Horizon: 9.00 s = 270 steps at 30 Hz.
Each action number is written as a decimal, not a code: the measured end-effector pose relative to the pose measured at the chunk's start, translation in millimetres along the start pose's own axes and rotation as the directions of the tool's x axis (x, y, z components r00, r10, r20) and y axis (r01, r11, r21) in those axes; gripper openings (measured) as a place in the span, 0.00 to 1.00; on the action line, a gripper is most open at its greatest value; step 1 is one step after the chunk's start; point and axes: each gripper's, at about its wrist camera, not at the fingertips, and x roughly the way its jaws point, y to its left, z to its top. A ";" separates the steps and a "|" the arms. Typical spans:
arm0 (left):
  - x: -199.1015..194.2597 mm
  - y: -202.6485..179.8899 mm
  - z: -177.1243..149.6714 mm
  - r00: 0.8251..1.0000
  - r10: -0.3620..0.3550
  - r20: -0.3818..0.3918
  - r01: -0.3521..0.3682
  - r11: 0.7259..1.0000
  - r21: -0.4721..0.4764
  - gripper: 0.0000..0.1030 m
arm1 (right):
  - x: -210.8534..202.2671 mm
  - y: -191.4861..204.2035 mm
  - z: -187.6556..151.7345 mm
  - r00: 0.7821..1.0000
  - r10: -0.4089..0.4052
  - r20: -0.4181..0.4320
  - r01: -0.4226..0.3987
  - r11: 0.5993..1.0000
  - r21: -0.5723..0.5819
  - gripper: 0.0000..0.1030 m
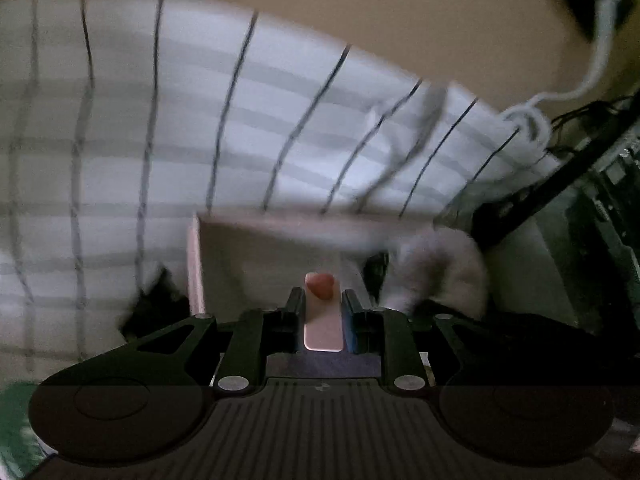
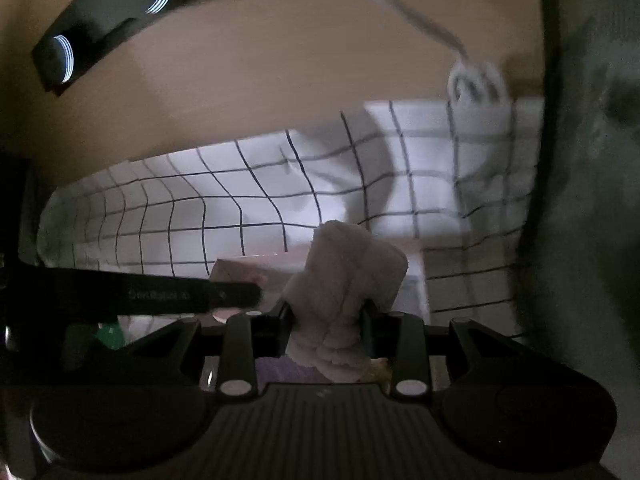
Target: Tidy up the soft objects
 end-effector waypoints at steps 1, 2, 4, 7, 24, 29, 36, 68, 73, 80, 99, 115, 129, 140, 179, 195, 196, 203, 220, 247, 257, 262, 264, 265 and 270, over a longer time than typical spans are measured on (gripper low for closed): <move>3.7 3.0 0.3 1.000 -0.019 -0.010 0.018 1.000 -0.015 0.21 | 12.4 -2.7 -2.0 1.000 0.001 -0.015 -0.001 1.000 0.014 0.33; 4.2 4.8 -0.6 0.999 -0.036 0.002 0.036 0.999 -0.019 0.21 | 21.8 -4.4 -3.9 1.000 -0.006 -0.028 0.006 1.000 0.019 0.34; -2.1 7.1 -2.6 0.997 -0.052 0.056 0.054 0.998 -0.020 0.21 | 36.4 -6.4 -9.6 0.999 0.003 -0.039 -0.002 1.000 0.021 0.37; -19.3 7.8 -2.4 0.988 -0.040 0.151 0.045 0.998 -0.033 0.21 | 41.2 -6.0 -13.4 1.000 0.010 -0.027 -0.010 1.000 0.001 0.44; -177.1 49.8 -108.0 0.946 0.046 0.320 -0.071 0.995 0.066 0.22 | -8.1 20.1 -21.3 1.000 0.022 0.011 -0.022 1.000 -0.019 0.48; -244.0 131.1 -150.4 0.888 0.273 0.369 -0.220 0.959 -0.180 0.22 | -17.2 65.0 -15.7 0.996 0.089 0.011 -0.089 0.996 -0.003 0.48; -355.3 206.5 -156.6 0.740 0.487 0.464 -0.403 0.873 -0.274 0.21 | -31.6 170.2 25.4 0.980 0.200 0.008 -0.200 0.979 -0.033 0.48; -198.1 281.7 -117.4 0.939 0.216 0.268 -0.228 0.974 0.013 0.22 | 191.8 257.8 35.6 0.769 0.284 -0.573 -0.250 0.958 0.140 0.19; -202.2 290.5 -121.2 0.946 0.192 0.262 -0.207 0.978 0.031 0.22 | 226.8 272.0 22.2 0.743 0.252 -0.620 -0.211 0.967 0.141 0.15; -203.1 299.6 -114.9 0.951 0.190 0.243 -0.215 0.973 0.080 0.22 | 246.9 270.3 14.3 0.746 0.203 -0.634 -0.131 0.979 0.159 0.15; -167.6 290.6 -82.2 0.987 0.078 0.144 -0.116 0.953 0.279 0.22 | 261.9 260.6 9.3 0.621 0.483 -0.617 -0.307 0.874 0.376 0.10; -159.3 287.9 -80.3 0.990 0.099 0.101 -0.129 0.926 0.355 0.22 | 176.9 251.5 46.1 0.804 0.364 -0.470 -0.403 0.915 0.019 0.16; -139.3 270.3 -76.6 0.972 0.219 0.084 -0.234 0.878 0.417 0.30 | 143.0 232.5 27.2 0.886 0.177 -0.428 -0.280 0.941 -0.191 0.31; -161.5 270.3 -107.7 0.952 0.289 0.103 -0.307 0.899 0.313 0.29 | 137.5 225.4 33.2 0.921 0.101 -0.375 -0.201 0.950 -0.237 0.31; -160.9 277.0 -118.8 0.939 0.298 0.171 -0.329 0.923 0.201 0.29 | 166.3 202.2 21.3 0.763 -0.203 -0.613 -0.413 0.576 -0.706 0.33; -197.9 265.1 -106.1 0.892 0.378 0.249 -0.421 0.894 0.150 0.28 | 139.1 215.2 54.7 0.824 -0.043 -0.565 -0.377 0.702 -0.604 0.13; -206.5 261.5 -103.7 0.882 0.388 0.268 -0.436 0.887 0.150 0.28 | 131.8 220.3 57.6 0.832 -0.026 -0.553 -0.377 0.705 -0.601 0.13; -247.0 232.6 -88.3 0.836 0.433 0.338 -0.496 0.859 0.125 0.10 | 73.9 242.5 74.8 0.887 0.081 -0.456 -0.373 0.708 -0.600 0.13; -249.7 232.3 -129.3 0.890 0.359 0.282 -0.374 0.927 0.000 0.11 | -22.0 201.7 47.1 0.930 0.130 -0.343 -0.298 0.813 -0.500 0.13; -163.6 231.5 -145.4 0.910 0.400 0.110 -0.413 0.850 0.326 0.46 | 148.6 193.4 46.7 0.864 0.042 -0.501 -0.263 0.887 -0.380 0.13; -157.4 244.6 -121.0 0.906 0.420 0.048 -0.420 0.881 0.217 0.47 | 182.2 190.6 28.1 0.806 -0.041 -0.591 -0.264 0.868 -0.421 0.14; -157.2 247.9 -118.3 0.914 0.406 0.025 -0.403 0.894 0.196 0.47 | 186.9 186.7 26.1 0.799 -0.036 -0.600 -0.263 0.876 -0.403 0.17; -156.9 248.5 -118.2 0.914 0.404 0.024 -0.401 0.895 0.194 0.47 | 186.4 187.5 27.6 0.799 -0.042 -0.600 -0.263 0.872 -0.412 0.17; -157.0 248.3 -118.6 0.914 0.405 0.025 -0.402 0.895 0.192 0.47 | 186.8 187.9 27.9 0.799 -0.049 -0.600 -0.262 0.870 -0.419 0.17; -158.1 248.7 -119.2 0.914 0.403 0.038 -0.403 0.896 0.185 0.47 | 183.1 188.6 31.5 0.805 -0.033 -0.592 -0.263 0.875 -0.406 0.18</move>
